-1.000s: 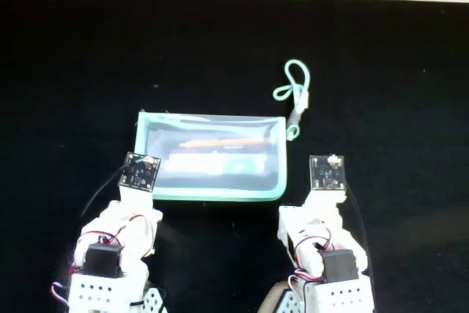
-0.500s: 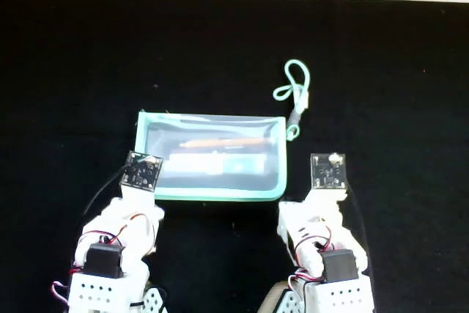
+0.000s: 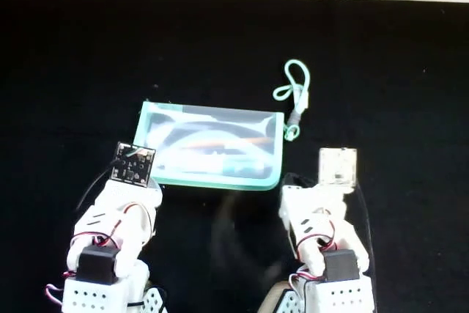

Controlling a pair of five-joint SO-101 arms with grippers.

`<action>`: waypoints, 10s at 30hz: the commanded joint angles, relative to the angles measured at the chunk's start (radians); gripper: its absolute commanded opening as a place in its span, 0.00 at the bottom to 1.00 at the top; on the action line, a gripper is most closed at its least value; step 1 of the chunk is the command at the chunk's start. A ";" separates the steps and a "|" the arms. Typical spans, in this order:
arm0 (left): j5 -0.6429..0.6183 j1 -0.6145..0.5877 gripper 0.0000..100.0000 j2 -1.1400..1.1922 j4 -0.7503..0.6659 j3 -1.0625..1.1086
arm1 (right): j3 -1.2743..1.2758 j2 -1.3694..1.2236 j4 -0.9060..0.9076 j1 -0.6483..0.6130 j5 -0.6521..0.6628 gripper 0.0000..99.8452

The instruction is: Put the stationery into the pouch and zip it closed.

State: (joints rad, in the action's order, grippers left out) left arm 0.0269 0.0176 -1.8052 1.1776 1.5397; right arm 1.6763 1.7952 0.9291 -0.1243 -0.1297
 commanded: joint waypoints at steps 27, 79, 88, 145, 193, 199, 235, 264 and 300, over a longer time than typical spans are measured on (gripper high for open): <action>0.008 -0.180 0.16 -0.004 0.061 -0.369 | -0.424 -0.012 0.291 0.111 0.219 0.23; 0.078 -0.071 0.20 0.811 0.118 -0.855 | -1.678 -1.527 0.320 0.093 0.207 0.33; 0.078 -0.071 0.20 0.869 0.118 -0.855 | -1.943 -1.949 0.320 0.073 0.215 0.33; 0.078 -0.073 0.20 0.863 0.114 -0.754 | -2.640 -2.841 0.561 0.143 0.313 0.01; 0.075 -0.067 0.20 0.863 0.063 -0.754 | -2.888 -1.920 0.832 -0.045 0.196 0.01; 0.075 -0.067 0.20 0.863 0.063 -0.754 | -2.893 -1.828 0.831 -0.122 0.198 0.01; 0.075 -0.188 0.20 0.862 0.071 -0.944 | -2.898 -1.797 0.486 -0.461 0.198 0.01; 0.075 -0.205 0.20 0.862 0.164 -1.109 | -2.913 -1.682 0.581 -0.555 0.193 0.01; 0.074 -0.424 0.20 0.862 0.192 -1.109 | -2.893 -1.695 0.578 -0.751 0.040 0.01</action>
State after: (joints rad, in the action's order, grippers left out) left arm 0.0990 -0.3936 -0.9383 1.3663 0.4718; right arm -1.2175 0.0875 1.5535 -0.8669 -0.0652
